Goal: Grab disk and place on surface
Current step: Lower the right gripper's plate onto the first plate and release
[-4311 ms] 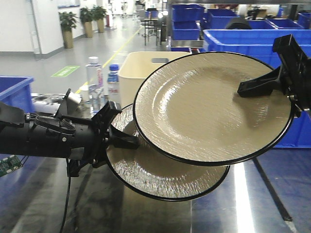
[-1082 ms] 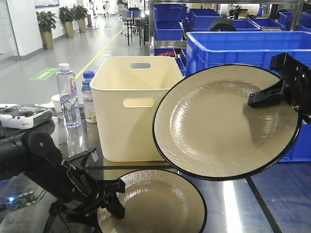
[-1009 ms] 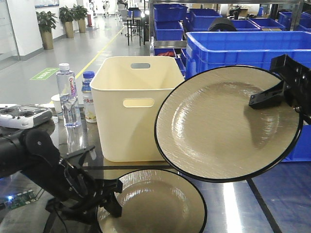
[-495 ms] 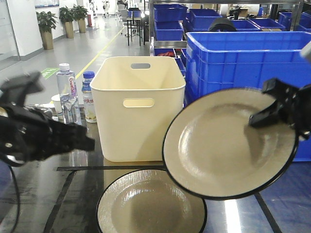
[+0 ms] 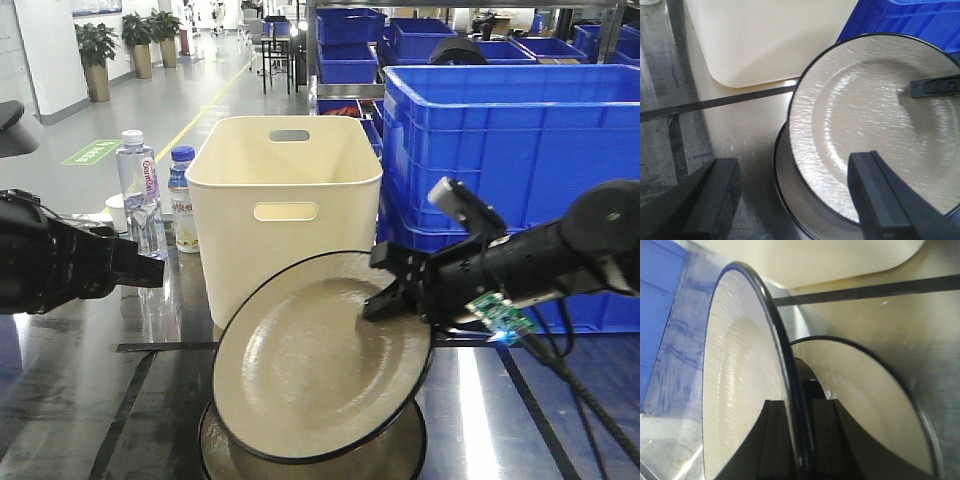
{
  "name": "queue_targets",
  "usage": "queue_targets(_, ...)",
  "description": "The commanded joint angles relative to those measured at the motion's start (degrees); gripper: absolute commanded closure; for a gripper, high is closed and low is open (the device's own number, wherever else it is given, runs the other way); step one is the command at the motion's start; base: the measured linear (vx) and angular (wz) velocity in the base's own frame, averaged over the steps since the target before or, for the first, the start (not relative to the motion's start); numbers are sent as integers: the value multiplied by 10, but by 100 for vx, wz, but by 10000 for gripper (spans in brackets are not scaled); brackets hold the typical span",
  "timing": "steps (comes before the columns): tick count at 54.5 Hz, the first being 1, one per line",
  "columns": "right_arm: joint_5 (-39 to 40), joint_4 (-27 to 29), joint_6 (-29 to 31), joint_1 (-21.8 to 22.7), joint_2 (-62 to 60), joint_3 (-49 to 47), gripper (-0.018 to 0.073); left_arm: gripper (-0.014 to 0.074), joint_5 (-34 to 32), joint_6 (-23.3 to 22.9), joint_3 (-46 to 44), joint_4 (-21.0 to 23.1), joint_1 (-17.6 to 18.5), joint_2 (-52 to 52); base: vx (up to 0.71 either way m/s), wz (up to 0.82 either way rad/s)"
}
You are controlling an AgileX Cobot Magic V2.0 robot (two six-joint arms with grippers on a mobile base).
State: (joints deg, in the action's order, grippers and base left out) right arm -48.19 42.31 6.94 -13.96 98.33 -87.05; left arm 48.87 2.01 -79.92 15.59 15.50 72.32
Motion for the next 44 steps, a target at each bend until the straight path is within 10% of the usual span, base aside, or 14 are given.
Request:
queue_targets(1,44,40,2,-9,-18,-21,564,29,-33,2,-14,6,1,-19,0,0)
queue_targets(24,2,31,21,-9,38,-21,536,29,-41,2,-14,6,1,-19,0,0)
queue_targets(44,-11,-79,125,-9,58,-21,278,33,-41,2,-14,5,1,-19,0,0)
